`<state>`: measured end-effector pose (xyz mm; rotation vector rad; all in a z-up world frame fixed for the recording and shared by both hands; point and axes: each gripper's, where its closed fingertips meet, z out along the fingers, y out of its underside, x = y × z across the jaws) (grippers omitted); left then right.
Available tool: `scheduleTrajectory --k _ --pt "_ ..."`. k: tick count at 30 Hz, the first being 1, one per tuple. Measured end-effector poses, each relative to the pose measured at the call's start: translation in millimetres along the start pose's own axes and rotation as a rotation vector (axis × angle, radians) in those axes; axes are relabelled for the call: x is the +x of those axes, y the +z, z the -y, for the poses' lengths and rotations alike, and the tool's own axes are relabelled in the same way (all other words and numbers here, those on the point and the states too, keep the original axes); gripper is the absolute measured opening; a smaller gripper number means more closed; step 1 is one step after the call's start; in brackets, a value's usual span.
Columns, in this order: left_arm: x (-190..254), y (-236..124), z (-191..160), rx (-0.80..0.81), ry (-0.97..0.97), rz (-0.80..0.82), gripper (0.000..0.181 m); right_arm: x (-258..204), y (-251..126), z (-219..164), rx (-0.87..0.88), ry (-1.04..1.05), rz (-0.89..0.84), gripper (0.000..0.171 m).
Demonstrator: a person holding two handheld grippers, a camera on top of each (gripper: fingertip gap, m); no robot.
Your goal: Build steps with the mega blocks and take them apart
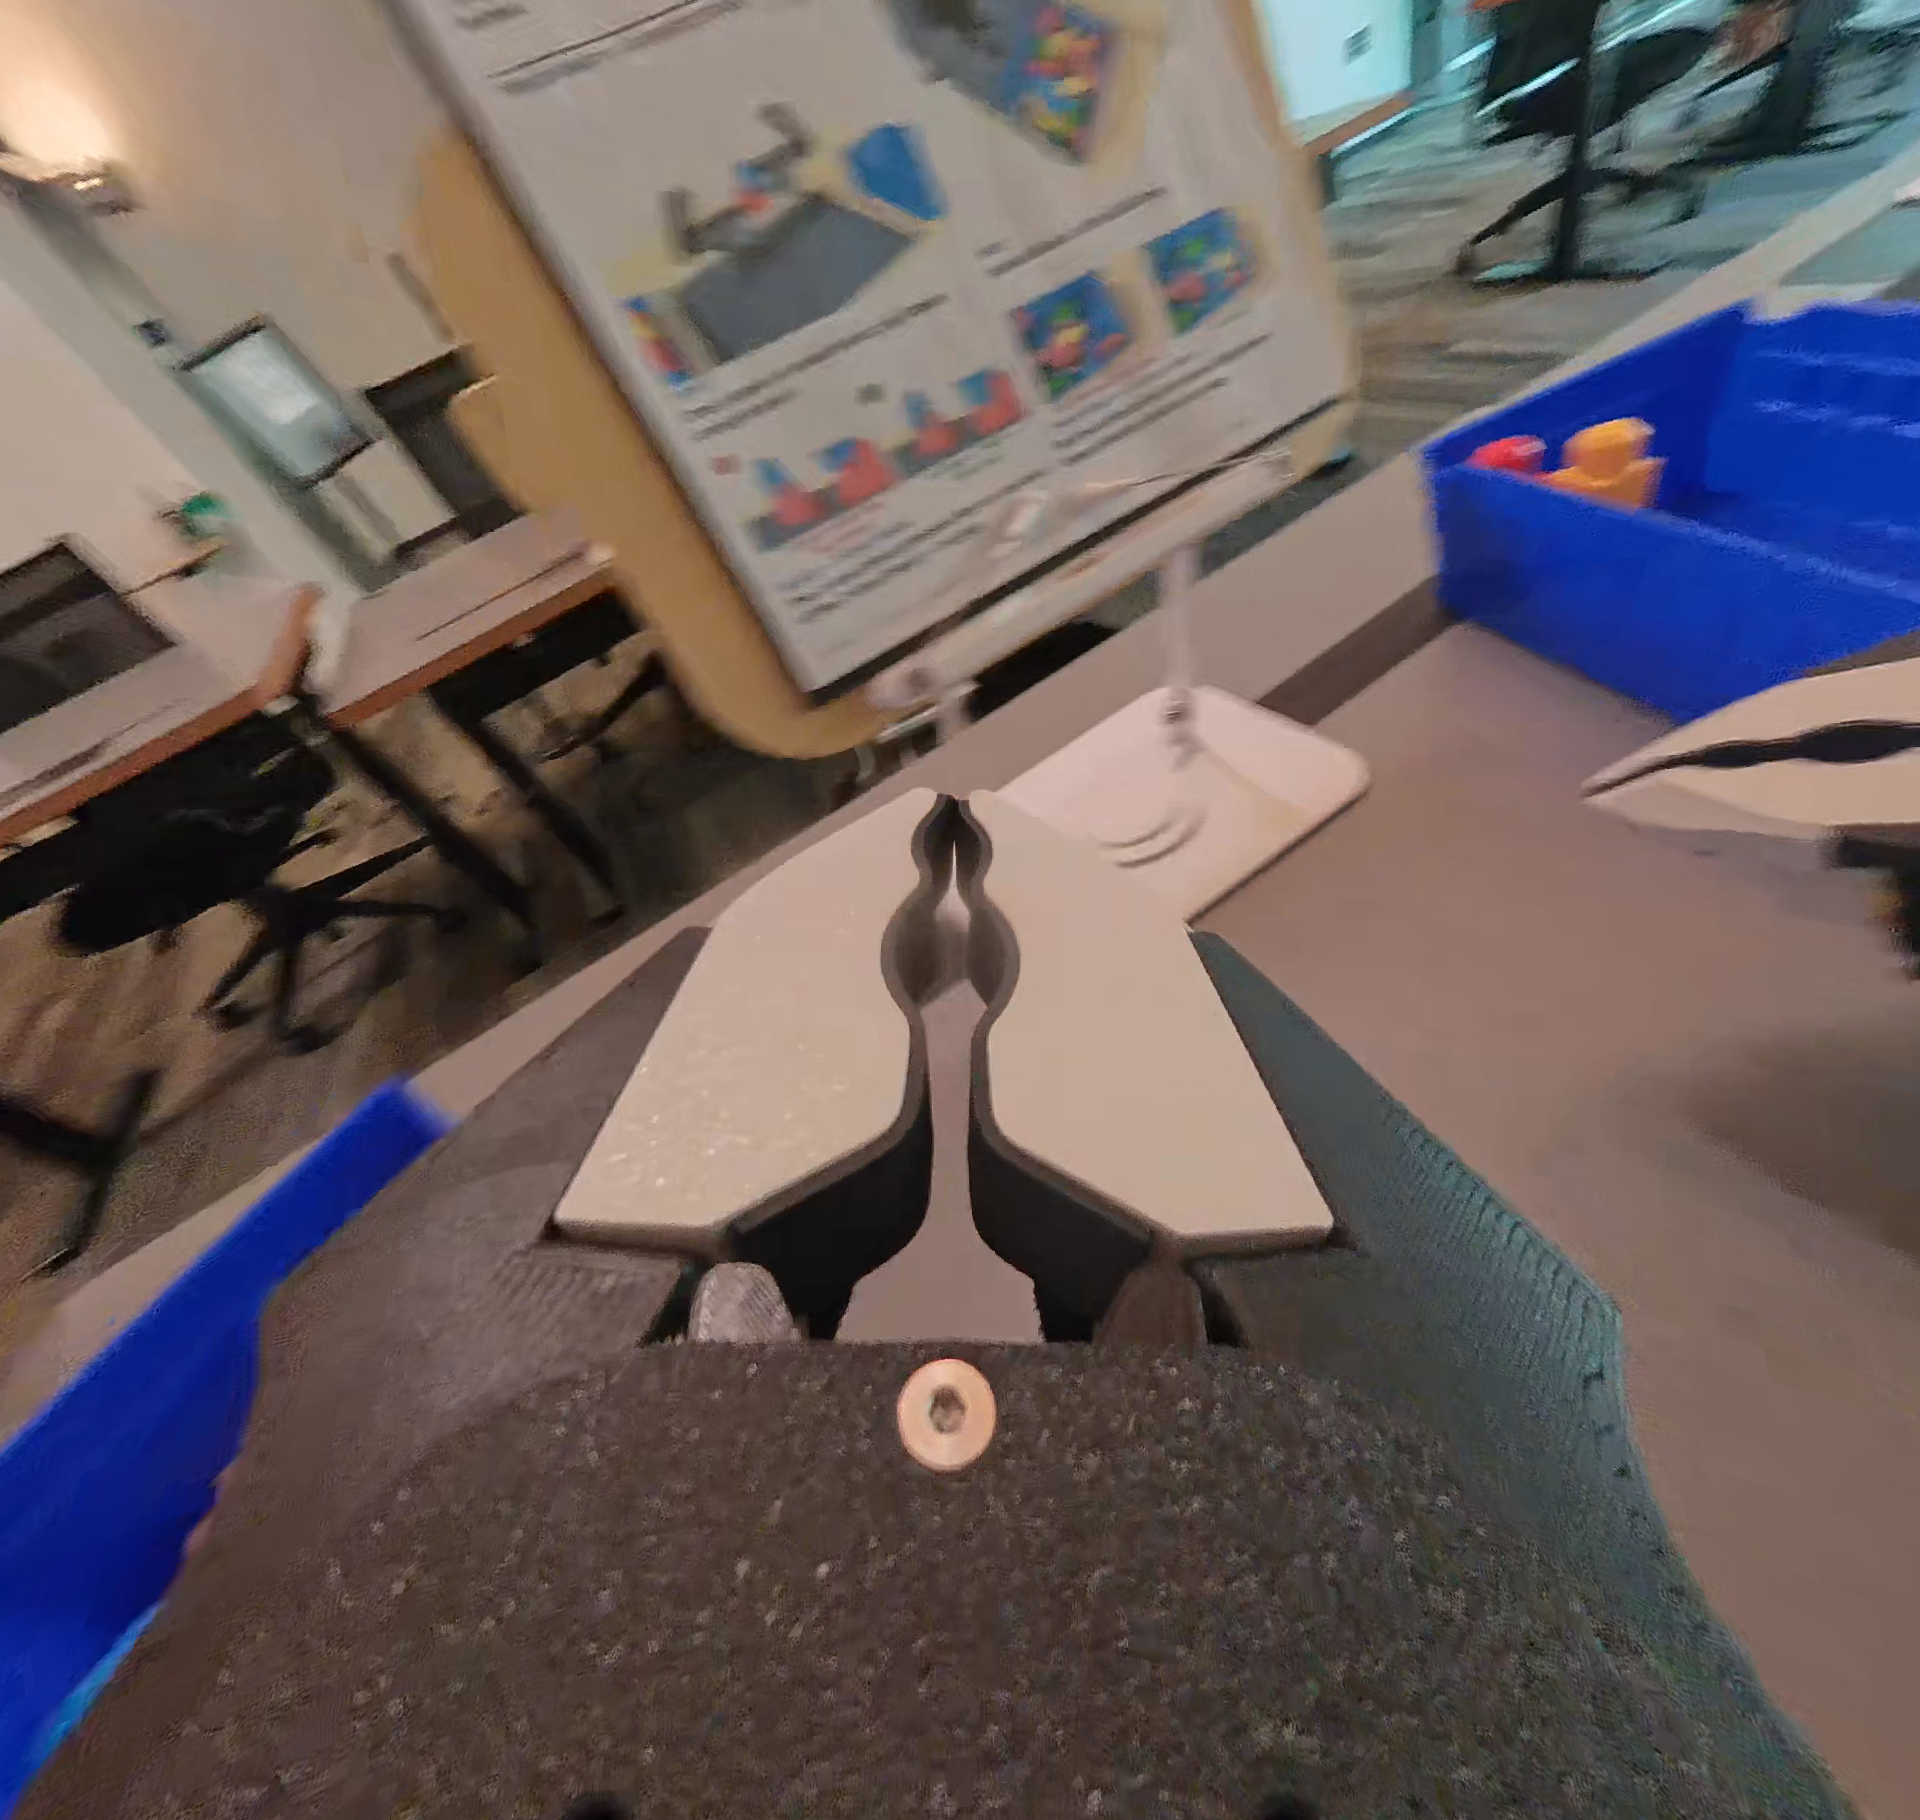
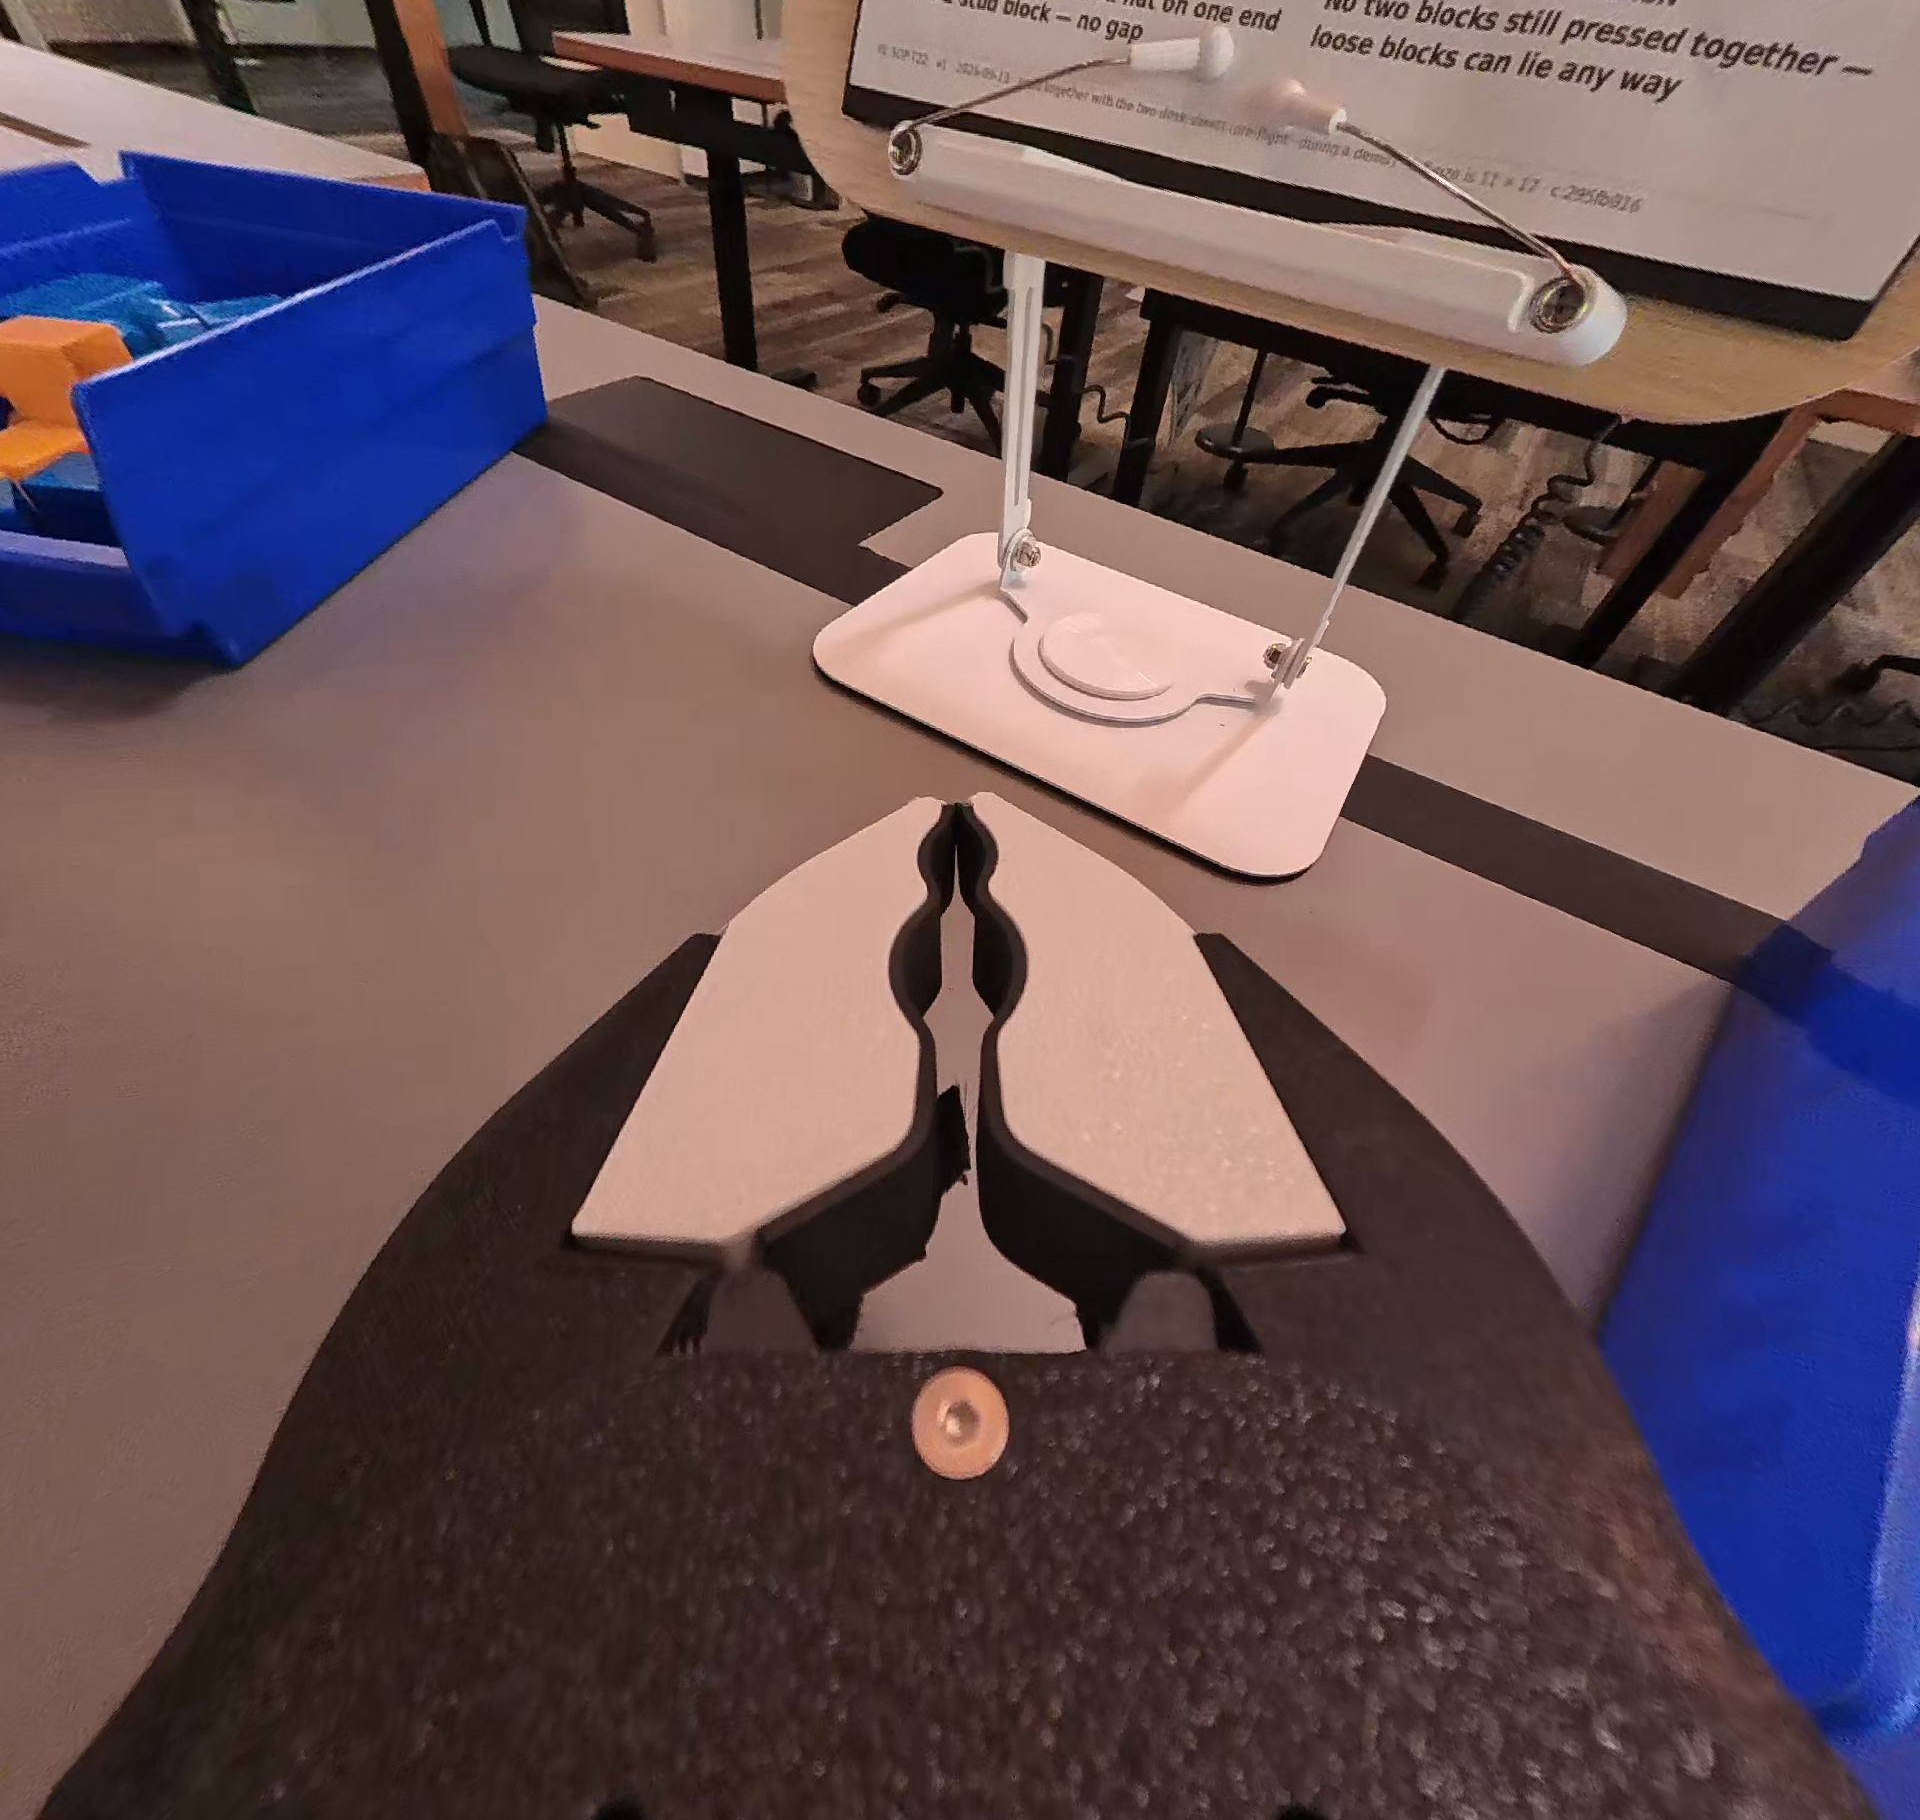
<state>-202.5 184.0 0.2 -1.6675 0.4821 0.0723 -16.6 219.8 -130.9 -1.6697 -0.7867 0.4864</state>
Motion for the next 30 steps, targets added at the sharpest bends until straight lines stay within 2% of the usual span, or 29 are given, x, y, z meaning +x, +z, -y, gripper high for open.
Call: scheduleTrajectory --k 4,7,11,14,18,24,30 --pt "-95.2 -35.0 -33.6 -0.136 -0.04 0.212 0.0 -4.5 0.4 0.3 0.015 0.0 0.037 0.0" --pt "-147.4 -58.8 -60.2 -0.154 -0.146 0.33 0.003 -13.1 1.4 -1.6 0.015 -0.017 0.074 0.0" --pt "-194.4 -76.7 -116.9 -0.288 -0.237 0.453 0.022 -23.2 2.0 -4.1 0.013 -0.05 0.12 0.0" --pt "-204.0 -75.1 -156.3 -0.373 -0.328 0.439 0.034 -28.0 2.3 -6.2 0.006 -0.067 0.145 0.0" --pt "-201.9 -52.3 -184.1 -0.413 -0.401 0.389 0.034 -38.3 2.9 -7.7 0.01 -0.078 0.196 0.0" --pt "-205.0 -20.3 -238.0 -0.598 -0.4 0.379 0.05 -53.5 1.6 -8.6 0.018 -0.122 0.264 0.0" --pt "-216.7 -10.2 -262.5 -0.683 -0.332 0.41 0.056 -66.9 -0.9 -7.7 0.031 -0.12 0.335 0.0"
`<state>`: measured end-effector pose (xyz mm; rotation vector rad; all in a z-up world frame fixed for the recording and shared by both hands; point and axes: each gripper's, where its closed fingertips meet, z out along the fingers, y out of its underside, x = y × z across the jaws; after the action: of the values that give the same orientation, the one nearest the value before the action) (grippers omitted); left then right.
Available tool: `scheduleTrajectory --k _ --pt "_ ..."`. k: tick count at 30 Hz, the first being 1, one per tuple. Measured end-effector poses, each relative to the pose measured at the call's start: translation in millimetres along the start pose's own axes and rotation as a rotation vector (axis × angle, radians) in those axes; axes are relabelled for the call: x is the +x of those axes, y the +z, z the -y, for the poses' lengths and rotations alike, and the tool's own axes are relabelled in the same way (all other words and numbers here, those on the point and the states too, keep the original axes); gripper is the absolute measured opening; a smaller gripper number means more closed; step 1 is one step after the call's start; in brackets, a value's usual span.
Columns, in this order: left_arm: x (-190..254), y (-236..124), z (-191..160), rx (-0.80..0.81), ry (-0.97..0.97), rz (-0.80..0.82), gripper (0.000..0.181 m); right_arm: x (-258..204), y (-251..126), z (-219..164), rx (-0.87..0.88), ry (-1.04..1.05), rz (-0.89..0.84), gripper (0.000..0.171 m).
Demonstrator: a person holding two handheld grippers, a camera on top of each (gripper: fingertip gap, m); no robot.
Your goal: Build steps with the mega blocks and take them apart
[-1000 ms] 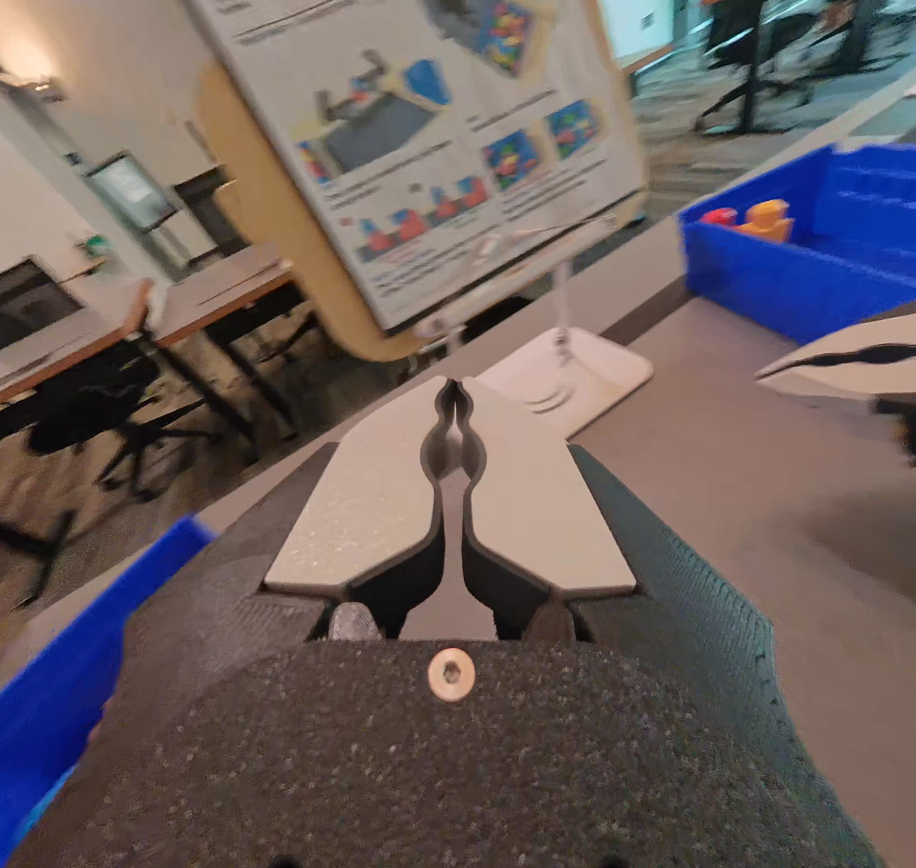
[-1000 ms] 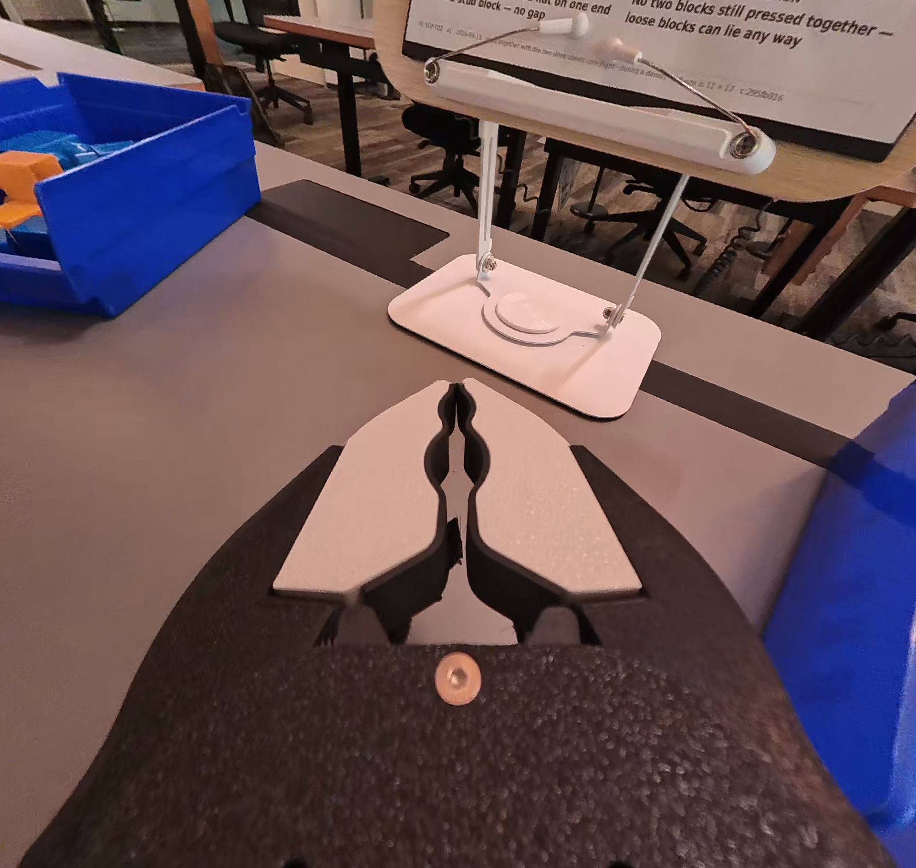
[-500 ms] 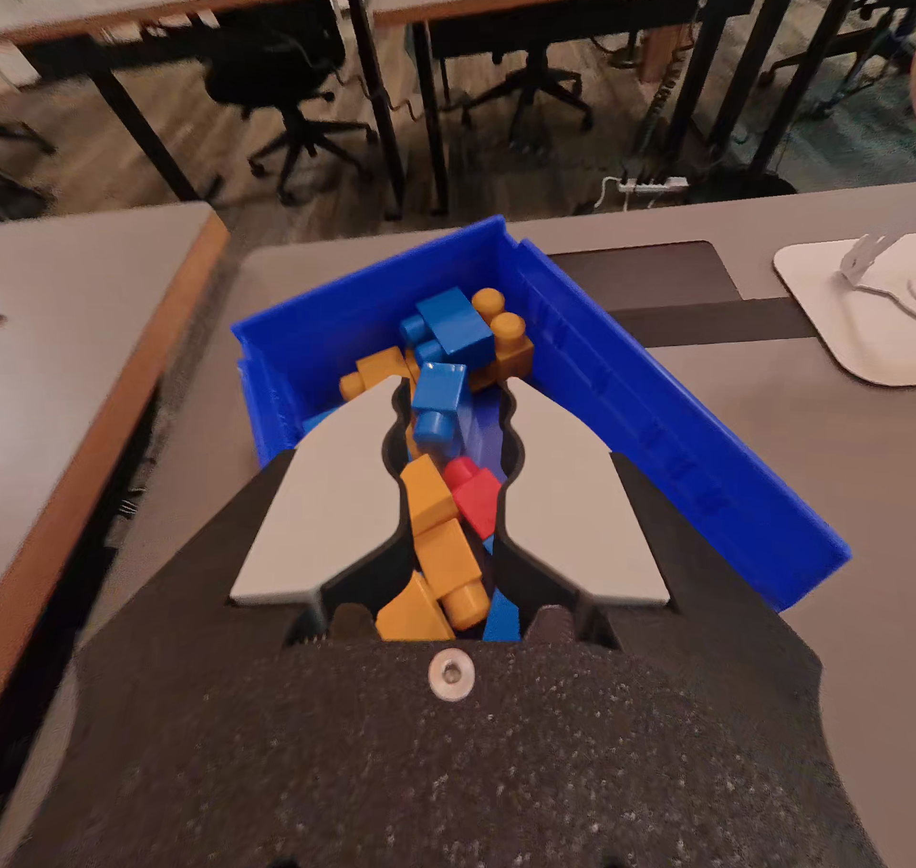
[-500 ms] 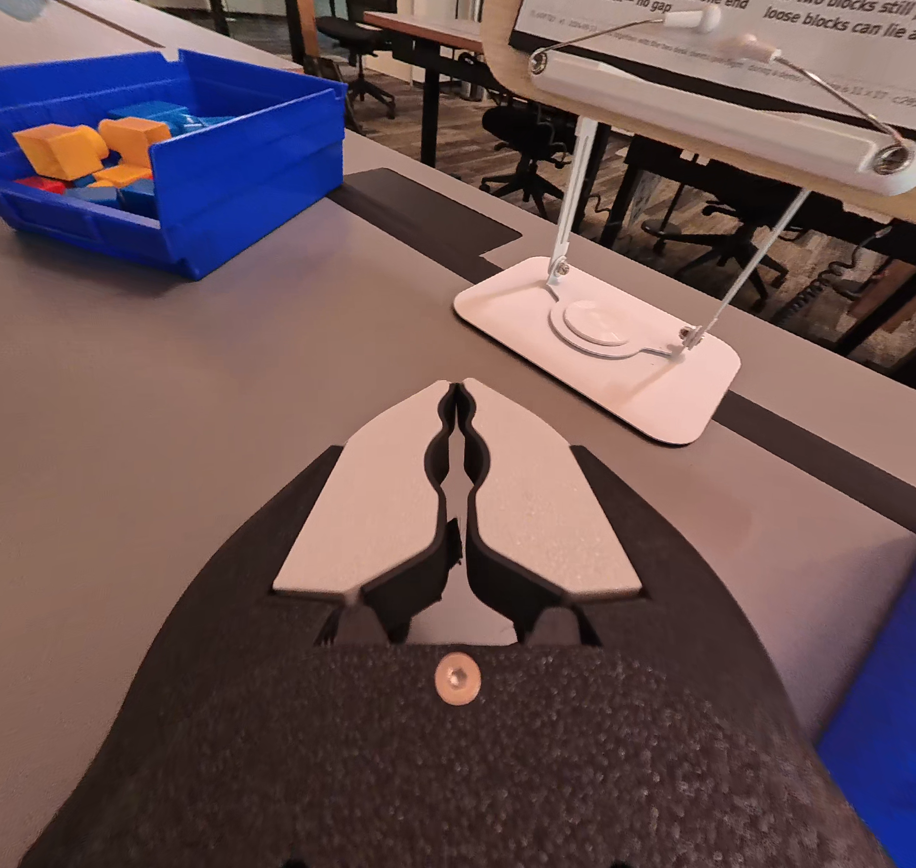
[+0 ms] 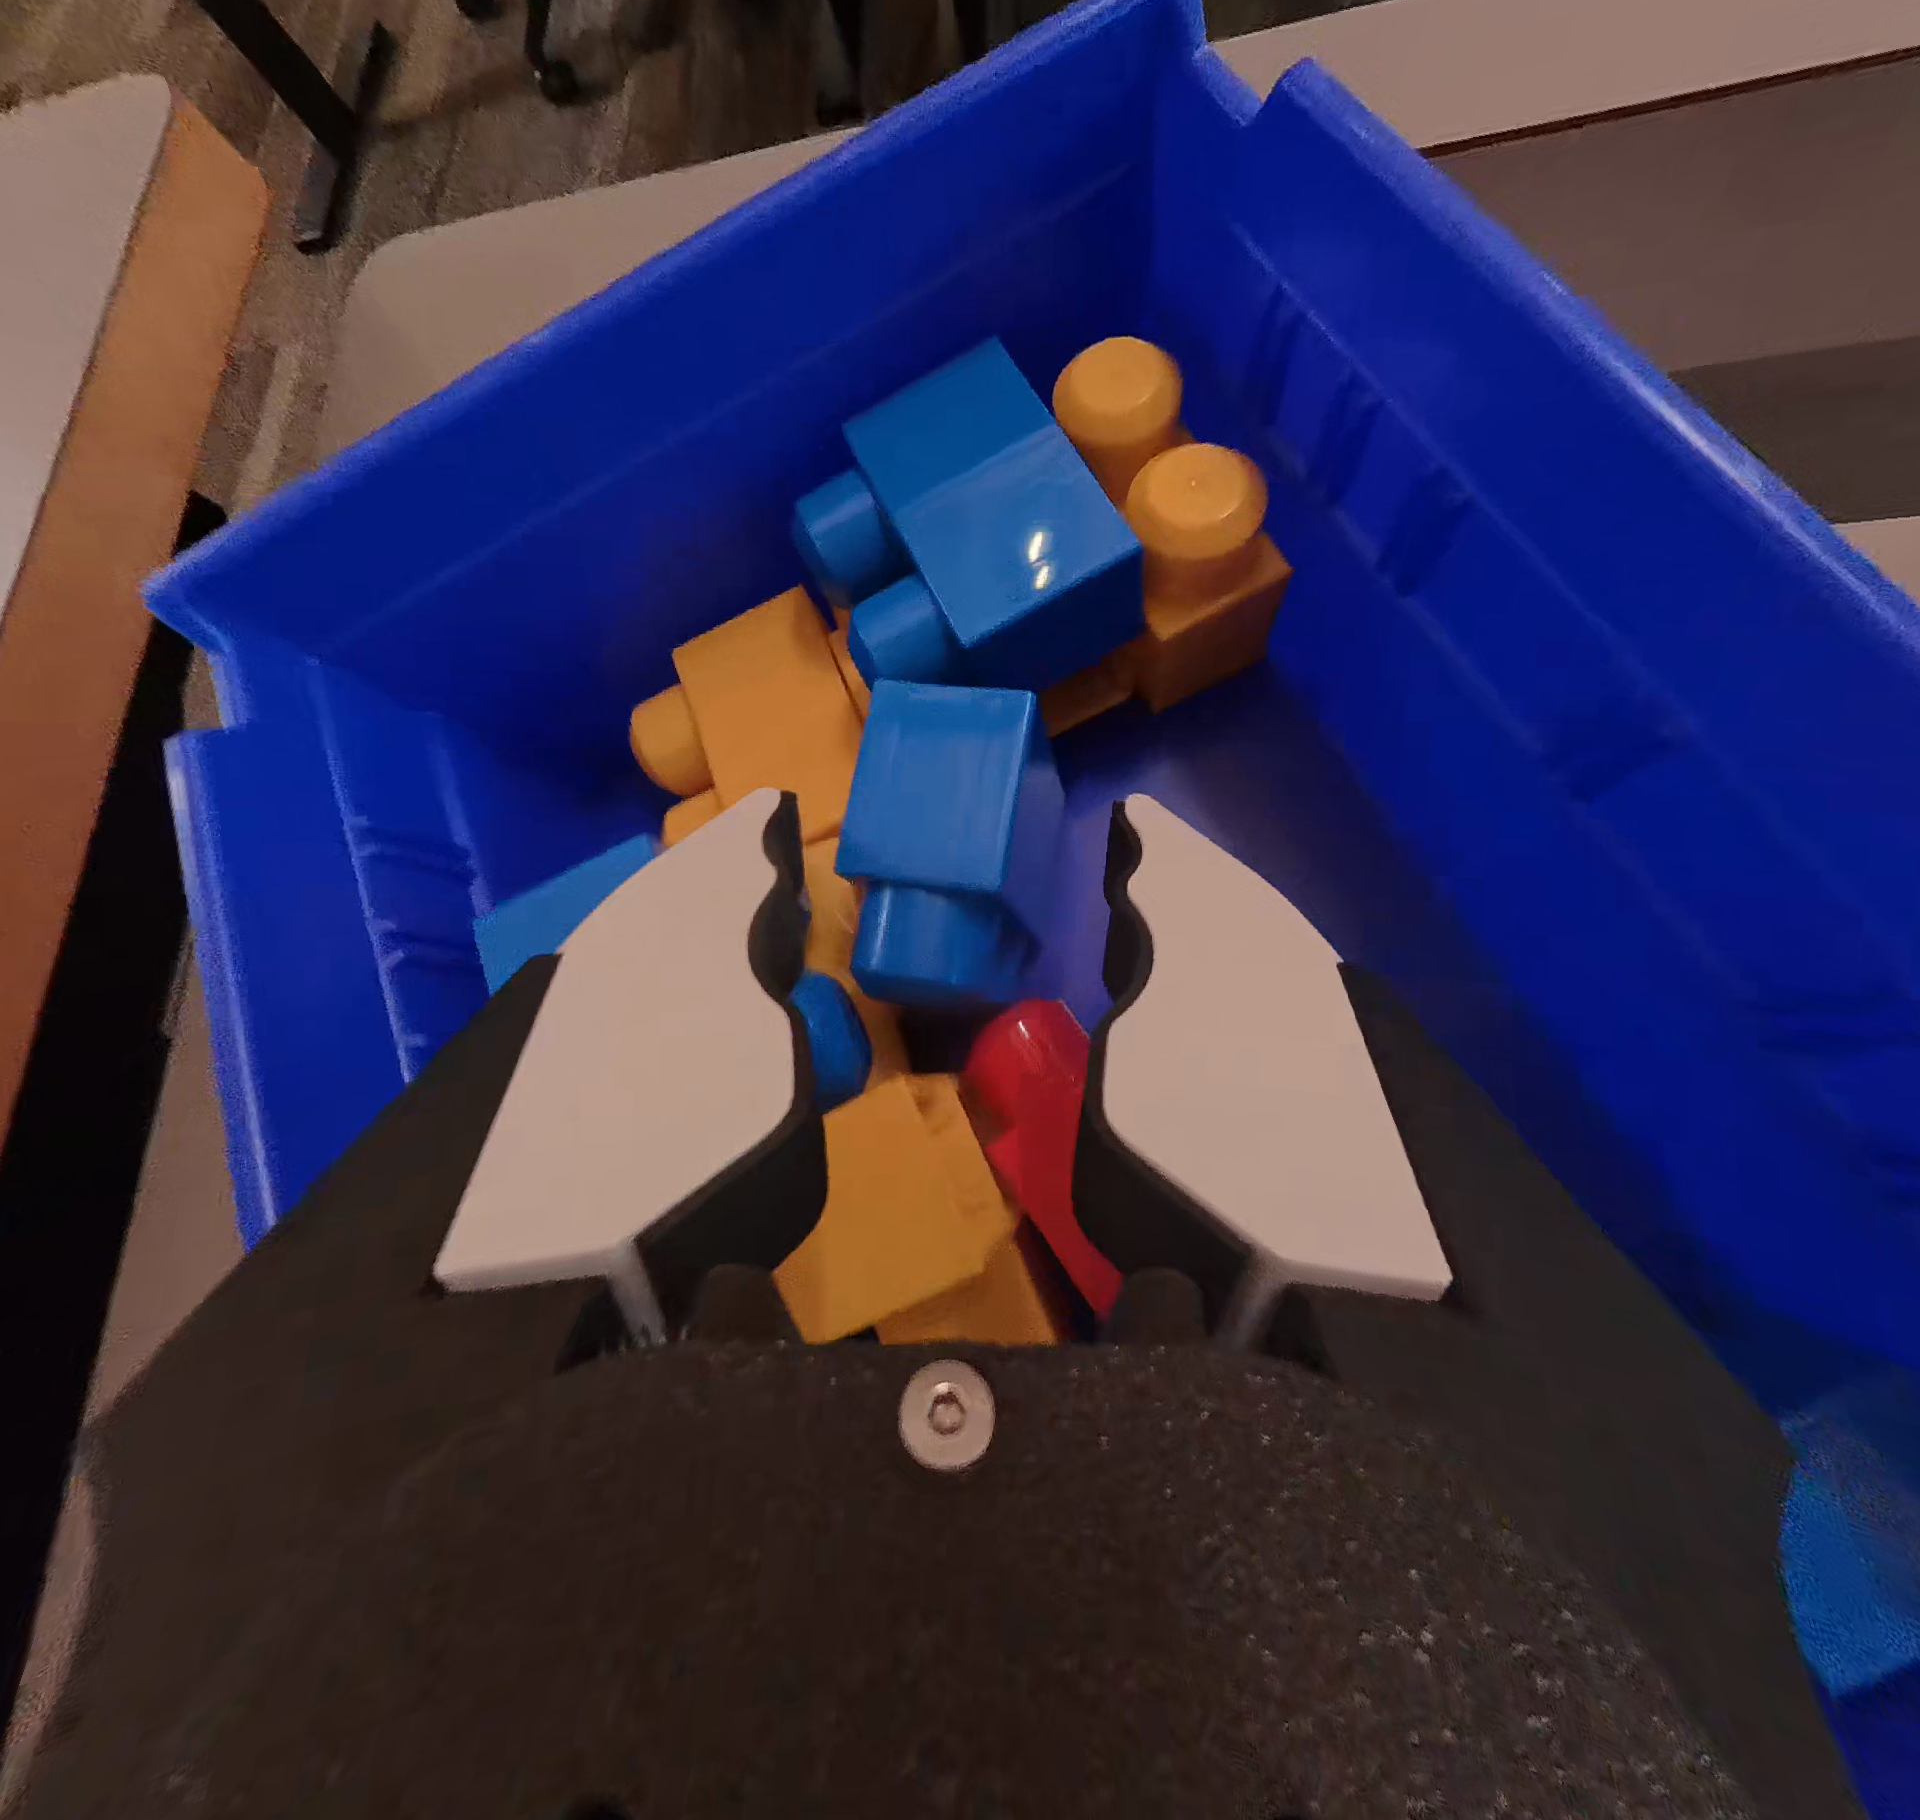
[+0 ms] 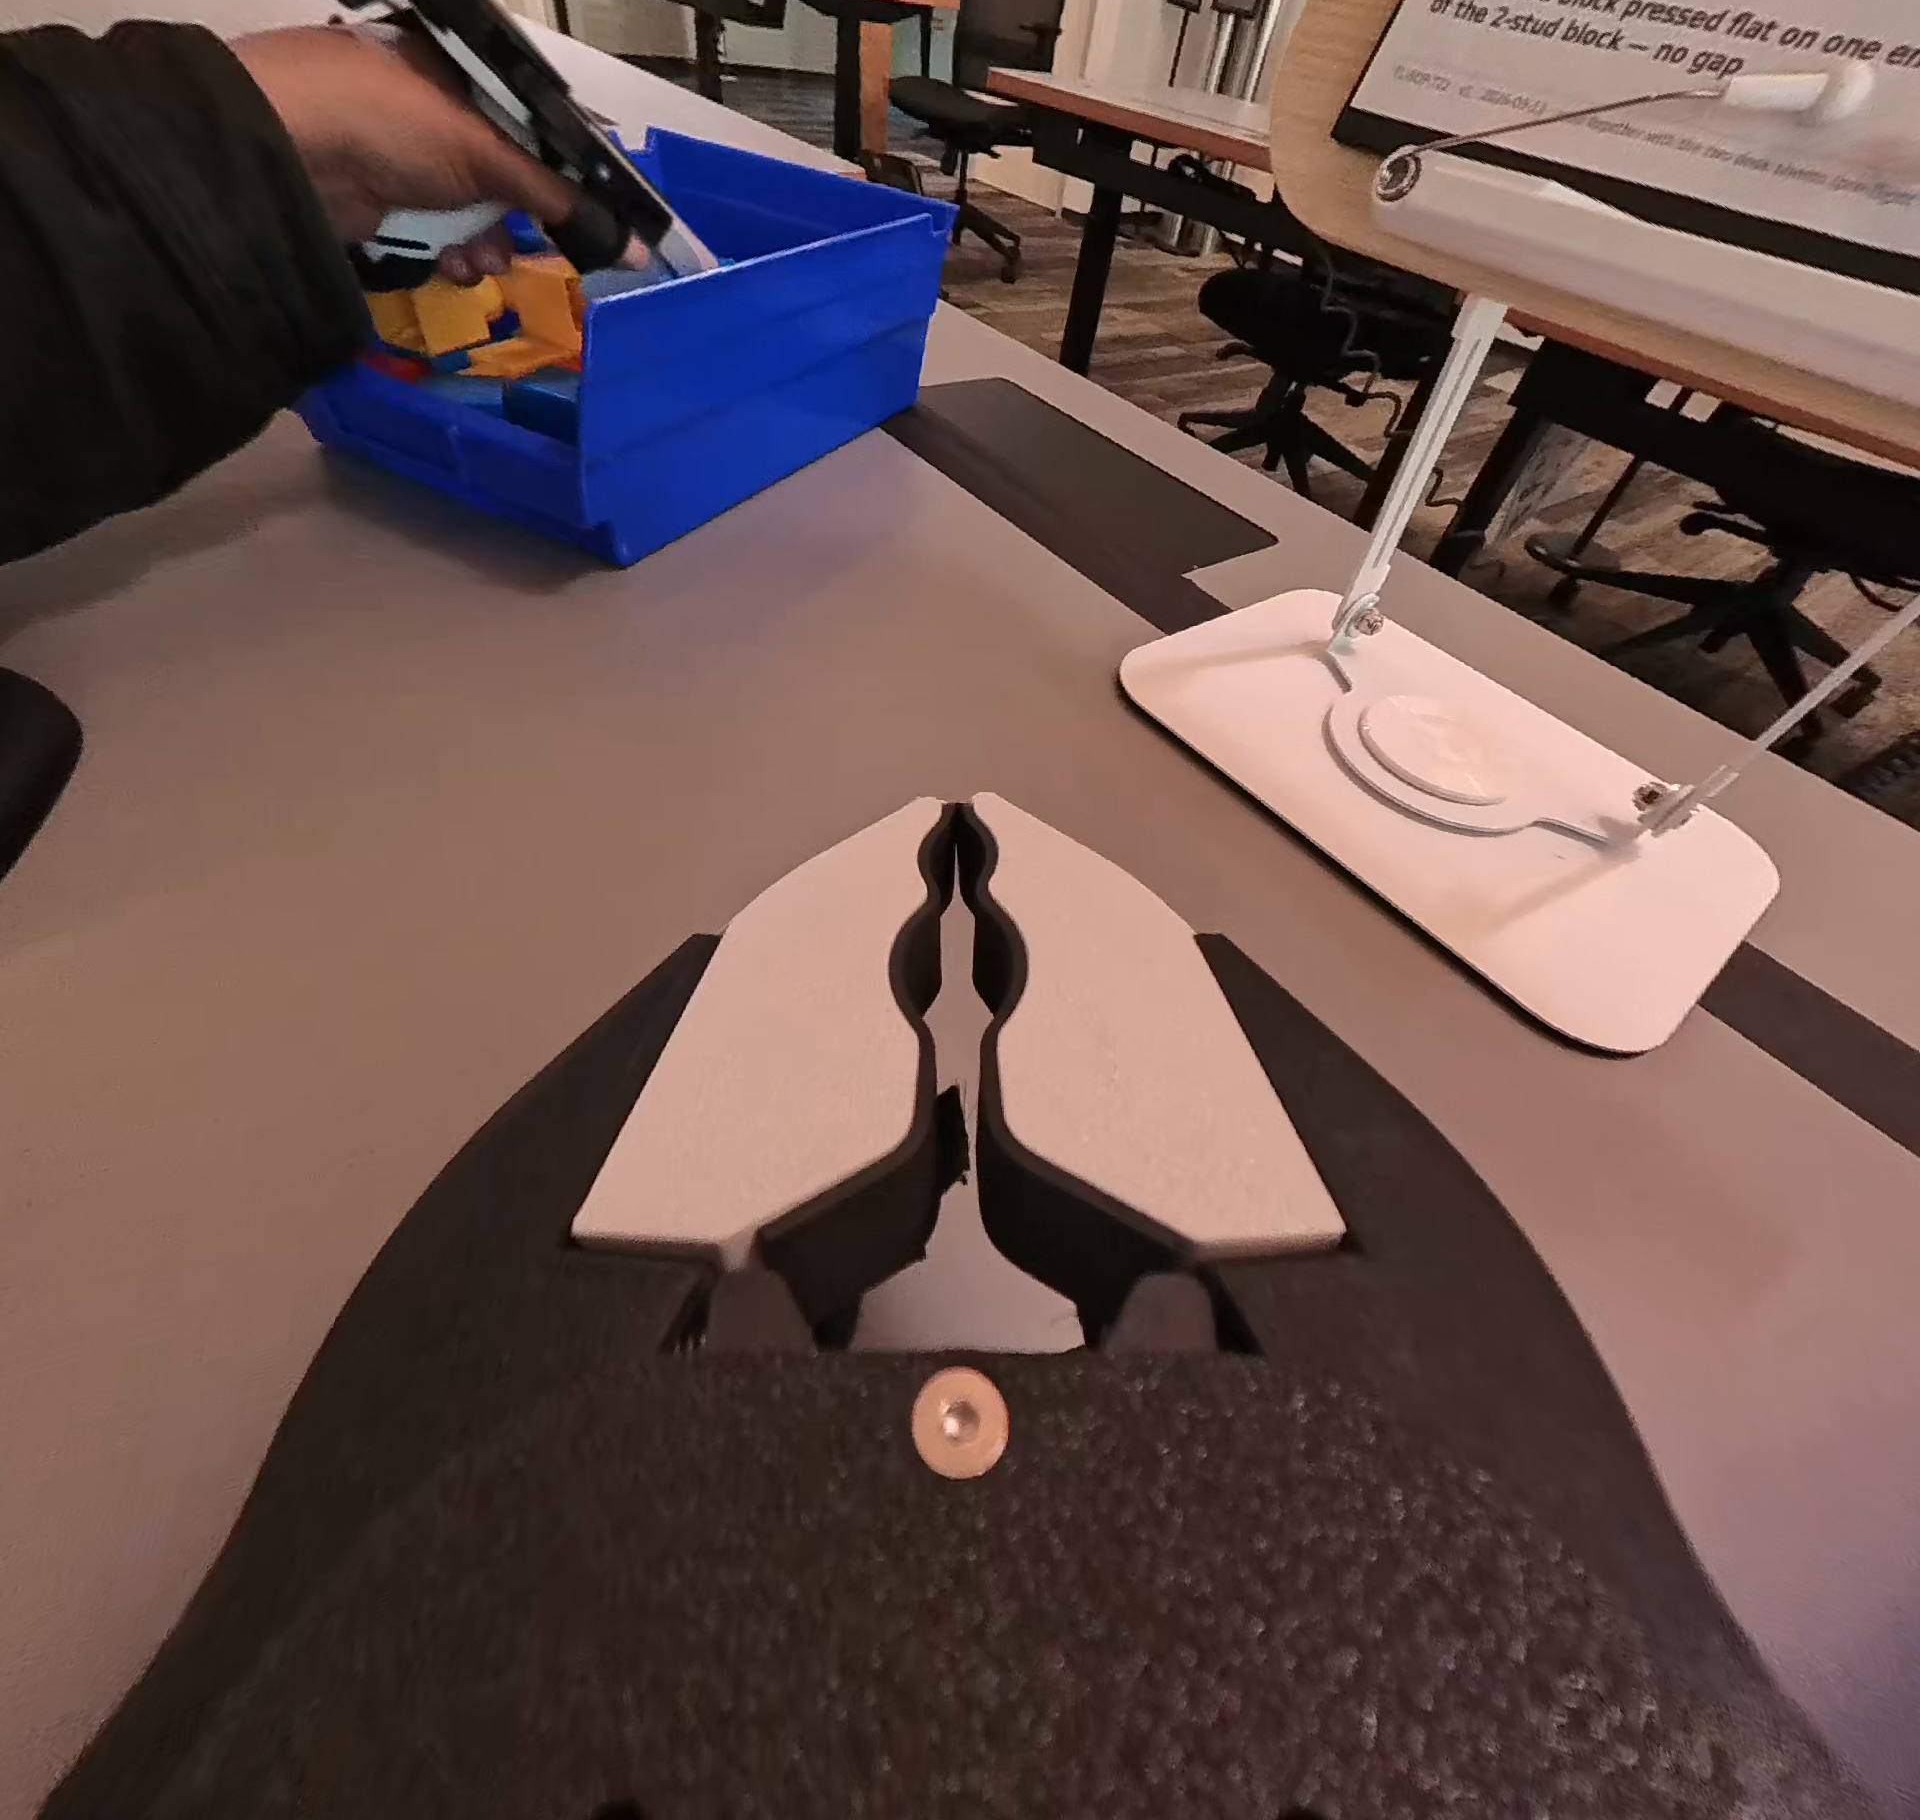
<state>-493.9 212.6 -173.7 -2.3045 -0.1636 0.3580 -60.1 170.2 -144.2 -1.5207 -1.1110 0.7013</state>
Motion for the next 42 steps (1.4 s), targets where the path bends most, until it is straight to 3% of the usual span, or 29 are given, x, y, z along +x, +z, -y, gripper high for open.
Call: scheduleTrajectory --k 8,18,21,23,26,29,31,34,38,42 --pt "-0.6 17.8 -5.7 -0.106 0.166 0.018 0.047 -2.8 2.6 -6.3 -0.019 0.032 0.036 0.0" --pt "5.2 11.2 -2.6 -0.117 0.31 0.072 0.038 -2.0 3.8 -9.6 -0.024 0.077 0.055 0.0" --pt "4.3 -10.6 16.2 -0.036 0.3 0.103 0.038 -0.6 1.7 -6.3 -0.01 0.072 0.048 0.0" --pt "13.0 -41.6 45.6 0.114 0.235 0.071 0.038 -0.5 -0.5 -1.6 0.014 0.063 0.045 0.0" --pt "58.8 -109.5 97.7 0.433 0.09 -0.174 0.038 -7.3 -7.8 15.6 0.106 0.054 0.084 0.001" --pt "132.4 -176.6 122.2 0.604 -0.035 -0.599 0.037 -9.7 -17.4 33.1 0.191 0.054 0.1 0.008" --pt "183.2 -207.7 120.8 0.596 -0.096 -0.879 0.038 -3.3 -23.9 43.1 0.233 0.016 0.05 0.015" --pt "249.9 -228.4 103.0 0.504 -0.129 -1.143 0.038 4.0 -31.9 52.2 0.259 -0.115 -0.04 0.027" --pt "311.0 -223.7 75.2 0.361 -0.208 -1.294 0.038 -3.7 -25.8 38.4 0.18 -0.308 -0.035 0.044" --pt "346.0 -208.2 43.0 0.201 -0.328 -1.378 0.037 -2.0 -19.0 24.9 0.127 -0.333 -0.014 0.067"
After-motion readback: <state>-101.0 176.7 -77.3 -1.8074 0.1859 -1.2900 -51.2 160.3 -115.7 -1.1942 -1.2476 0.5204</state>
